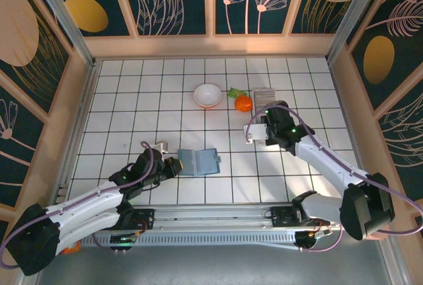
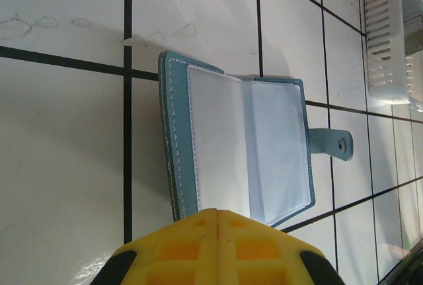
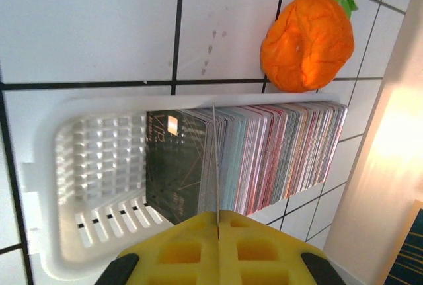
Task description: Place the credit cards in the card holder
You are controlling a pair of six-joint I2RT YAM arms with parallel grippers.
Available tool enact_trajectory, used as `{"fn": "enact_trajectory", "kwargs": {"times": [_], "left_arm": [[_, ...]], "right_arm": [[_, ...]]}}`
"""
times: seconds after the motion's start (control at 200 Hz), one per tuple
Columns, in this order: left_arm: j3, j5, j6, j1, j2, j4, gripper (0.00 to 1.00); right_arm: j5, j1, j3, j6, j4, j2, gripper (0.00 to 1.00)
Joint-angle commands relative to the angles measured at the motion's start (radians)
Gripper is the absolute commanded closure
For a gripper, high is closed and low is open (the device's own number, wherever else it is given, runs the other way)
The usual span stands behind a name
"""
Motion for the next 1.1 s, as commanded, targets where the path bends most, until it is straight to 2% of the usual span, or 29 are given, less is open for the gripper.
{"fn": "enact_trajectory", "kwargs": {"times": [0.0, 0.135, 0.205, 0.305, 0.445, 0.54, 0.611, 0.666, 0.746, 0.841, 1.096], "left_arm": [[0.032, -0.012, 0.009, -0.001, -0.001, -0.019, 0.96], [0.051, -0.018, 0.01, -0.001, -0.002, -0.036, 0.96], [0.057, -0.017, 0.01, -0.001, -0.002, -0.037, 0.96], [0.069, -0.02, 0.009, -0.001, 0.002, -0.036, 0.96], [0.077, -0.02, 0.002, -0.001, 0.025, -0.016, 0.97], [0.079, -0.018, -0.006, 0.0, 0.054, 0.005, 0.99], [0.083, -0.023, -0.014, 0.0, 0.077, 0.012, 1.0], [0.089, -0.03, -0.017, -0.001, 0.09, 0.012, 1.0], [0.091, -0.039, -0.018, -0.001, 0.101, 0.015, 1.0], [0.091, -0.038, -0.019, -0.001, 0.11, 0.017, 1.0], [0.088, -0.049, -0.011, -0.001, 0.137, 0.012, 1.0]], "right_arm": [[0.032, 0.056, 0.024, 0.093, -0.106, -0.053, 1.0], [0.058, 0.155, 0.057, 0.253, -0.125, -0.124, 1.0], [0.064, 0.21, 0.074, 0.396, -0.077, -0.164, 1.0], [0.091, 0.255, 0.123, 0.729, 0.005, -0.19, 1.0], [0.059, 0.261, 0.208, 1.263, 0.004, -0.167, 1.0], [-0.054, 0.261, 0.245, 1.627, -0.034, -0.117, 1.0], [-0.216, 0.265, 0.238, 1.812, -0.028, -0.075, 1.0], [-0.288, 0.281, 0.205, 1.953, 0.027, -0.055, 1.0], [-0.343, 0.313, 0.131, 2.096, 0.135, -0.05, 1.0], [-0.369, 0.353, 0.051, 2.194, 0.256, -0.032, 1.0], [-0.279, 0.482, 0.083, 2.239, 0.275, 0.126, 1.0]]}}
